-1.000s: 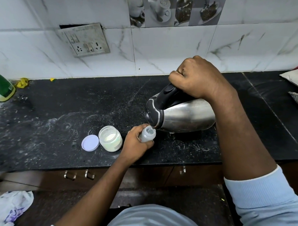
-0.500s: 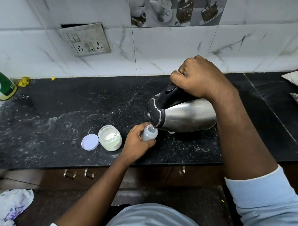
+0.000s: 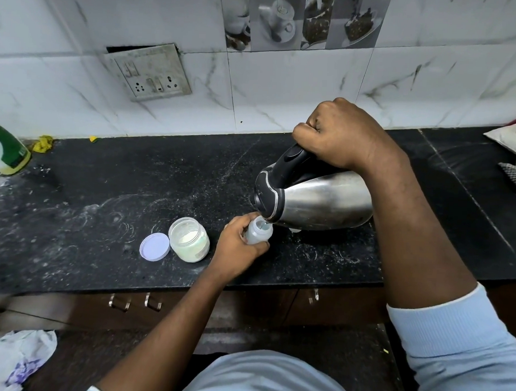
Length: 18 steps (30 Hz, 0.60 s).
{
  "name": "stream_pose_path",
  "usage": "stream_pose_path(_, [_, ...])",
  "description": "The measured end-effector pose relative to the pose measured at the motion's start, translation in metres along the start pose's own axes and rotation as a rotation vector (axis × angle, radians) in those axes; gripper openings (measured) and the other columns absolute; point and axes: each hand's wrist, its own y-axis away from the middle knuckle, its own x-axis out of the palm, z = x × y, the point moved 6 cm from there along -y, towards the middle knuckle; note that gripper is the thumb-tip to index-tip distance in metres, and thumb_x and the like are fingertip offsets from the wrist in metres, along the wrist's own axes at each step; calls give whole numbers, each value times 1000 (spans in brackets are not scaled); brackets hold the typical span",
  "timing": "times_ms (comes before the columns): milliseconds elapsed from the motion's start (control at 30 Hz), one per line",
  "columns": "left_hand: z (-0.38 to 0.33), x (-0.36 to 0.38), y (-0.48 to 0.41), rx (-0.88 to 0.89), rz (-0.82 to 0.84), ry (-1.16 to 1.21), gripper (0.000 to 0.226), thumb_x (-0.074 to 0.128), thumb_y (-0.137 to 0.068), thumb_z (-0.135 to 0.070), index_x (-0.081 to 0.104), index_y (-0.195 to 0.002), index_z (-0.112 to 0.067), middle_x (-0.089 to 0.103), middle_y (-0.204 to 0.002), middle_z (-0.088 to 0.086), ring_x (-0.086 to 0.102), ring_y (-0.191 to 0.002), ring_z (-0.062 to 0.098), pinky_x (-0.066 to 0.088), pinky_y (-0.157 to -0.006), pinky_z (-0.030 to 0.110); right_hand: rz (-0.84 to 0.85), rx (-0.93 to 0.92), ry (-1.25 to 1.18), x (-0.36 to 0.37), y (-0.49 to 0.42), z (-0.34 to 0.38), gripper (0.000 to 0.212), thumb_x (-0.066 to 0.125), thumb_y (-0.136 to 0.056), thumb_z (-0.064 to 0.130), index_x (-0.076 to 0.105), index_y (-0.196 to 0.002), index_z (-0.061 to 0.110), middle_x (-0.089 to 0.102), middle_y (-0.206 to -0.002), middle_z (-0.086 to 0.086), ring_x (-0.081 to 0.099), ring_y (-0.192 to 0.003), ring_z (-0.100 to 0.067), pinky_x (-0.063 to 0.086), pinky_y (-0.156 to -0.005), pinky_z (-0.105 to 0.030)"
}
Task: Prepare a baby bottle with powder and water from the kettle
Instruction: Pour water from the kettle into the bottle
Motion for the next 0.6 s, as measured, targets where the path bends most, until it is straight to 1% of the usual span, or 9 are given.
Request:
stream_pose_path(100, [0, -1, 1, 4, -3, 8, 65, 87, -68, -18, 69, -129, -32, 66, -123, -7, 66, -117, 13, 53, -108, 45, 10, 22, -14, 1, -1, -3, 46, 47, -88, 32, 30, -50, 12, 25, -49, -5, 25, -52, -23, 20, -51, -34])
stream_pose_path(200, [0, -2, 2, 8, -5, -5, 64, 89, -71, -10, 68, -127, -34, 65, -124, -6, 66, -116, 12, 54, -107, 43, 26, 41, -40, 3, -2, -5, 44, 47, -86, 33, 29, -50, 13, 24, -50, -5, 25, -53, -24, 19, -50, -34])
stream_pose_path(267, [0, -3, 2, 13, -11, -8, 65, 89, -72, -6, 67, -123, -40, 65, -123, -6, 67, -115, 12, 54, -107, 41, 38, 49, -60, 4, -3, -7, 43, 46, -84, 34, 28, -51, 15, 23, -51, -4, 24, -54, -24, 19, -51, -34])
stream_pose_path(300, [-1, -4, 2, 15, -14, -6, 65, 90, -72, -5, 67, -121, -42, 65, -123, -6, 67, -115, 12, 54, -107, 41, 45, 54, -68, 5, -4, -8, 42, 46, -83, 35, 27, -51, 15, 23, -51, -4, 24, -54, -24, 19, -51, -35])
stream_pose_path(400, [-2, -4, 2, 19, -7, -15, 64, 90, -72, -7, 68, -124, -37, 66, -122, -5, 67, -113, 11, 54, -106, 43, 64, 62, -85, 8, -6, -9, 42, 45, -81, 37, 27, -50, 16, 22, -50, -4, 25, -55, -25, 21, -52, -37])
stream_pose_path(433, [-3, -4, 2, 21, -4, -17, 64, 89, -72, -8, 68, -123, -39, 66, -122, -5, 67, -113, 11, 54, -106, 43, 70, 65, -88, 8, -7, -9, 42, 45, -80, 37, 28, -50, 15, 23, -50, -4, 25, -55, -25, 22, -52, -38])
stream_pose_path(600, [-7, -4, 4, 14, 7, -16, 68, 88, -69, -19, 62, -111, -66, 66, -123, -7, 67, -115, 11, 54, -106, 45, 95, 66, -99, 8, -10, -8, 42, 46, -79, 38, 29, -50, 13, 25, -49, -5, 26, -53, -25, 23, -52, -39])
